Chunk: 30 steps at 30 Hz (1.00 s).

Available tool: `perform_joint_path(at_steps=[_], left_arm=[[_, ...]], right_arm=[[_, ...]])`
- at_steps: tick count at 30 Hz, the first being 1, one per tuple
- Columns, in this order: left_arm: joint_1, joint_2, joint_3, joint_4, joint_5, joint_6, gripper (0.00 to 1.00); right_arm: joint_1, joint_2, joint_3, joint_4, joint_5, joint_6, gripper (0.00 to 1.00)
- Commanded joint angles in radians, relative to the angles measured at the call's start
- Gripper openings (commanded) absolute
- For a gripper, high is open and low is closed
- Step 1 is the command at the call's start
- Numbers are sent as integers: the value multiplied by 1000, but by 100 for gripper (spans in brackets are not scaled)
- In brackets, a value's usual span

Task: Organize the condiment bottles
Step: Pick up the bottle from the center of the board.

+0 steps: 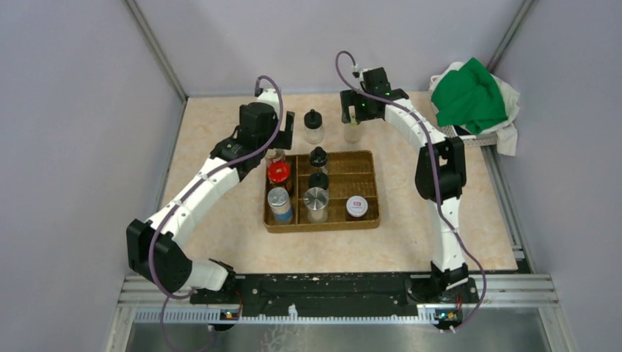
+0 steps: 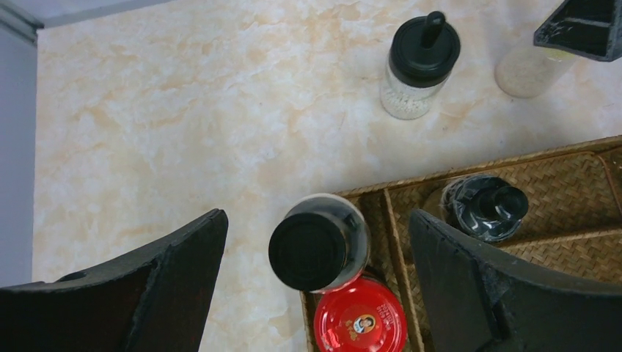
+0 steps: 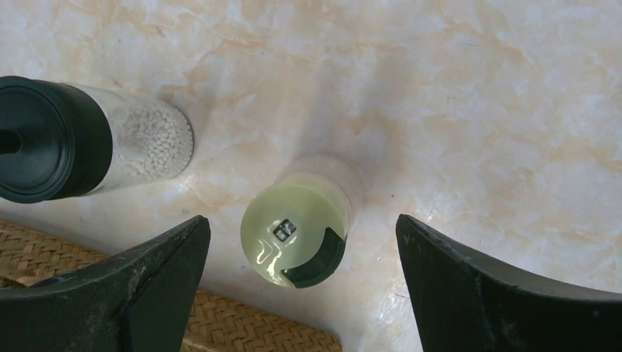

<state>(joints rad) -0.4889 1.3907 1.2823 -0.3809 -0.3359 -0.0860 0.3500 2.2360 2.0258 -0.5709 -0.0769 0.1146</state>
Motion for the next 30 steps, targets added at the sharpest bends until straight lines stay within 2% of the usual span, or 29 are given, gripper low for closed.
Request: perform_joint_path(at_steps=[1,7,18,23,28,30], left_arm=[[2,-79,-45,-40,-83,-94,99],[2,-157,-121,-47,-94,-167,99],[2,-190,-142,-123,-142,-227,99],[2,-213,-176,-142,-126,-253,99],[2,-229,-185,-142,-119,-251,99],[2,-227,-182,-142,-118,-248,99]], right_arm=[[-5,29,72,15,-12,2,96],[-5,39,73,16,-21,5,95],[-1,33,34,30,-27,3,91],[-1,58,73,5,-27,3,82],[0,53,50,16,-37,11,68],[0,51,40,17,-36,10,60]])
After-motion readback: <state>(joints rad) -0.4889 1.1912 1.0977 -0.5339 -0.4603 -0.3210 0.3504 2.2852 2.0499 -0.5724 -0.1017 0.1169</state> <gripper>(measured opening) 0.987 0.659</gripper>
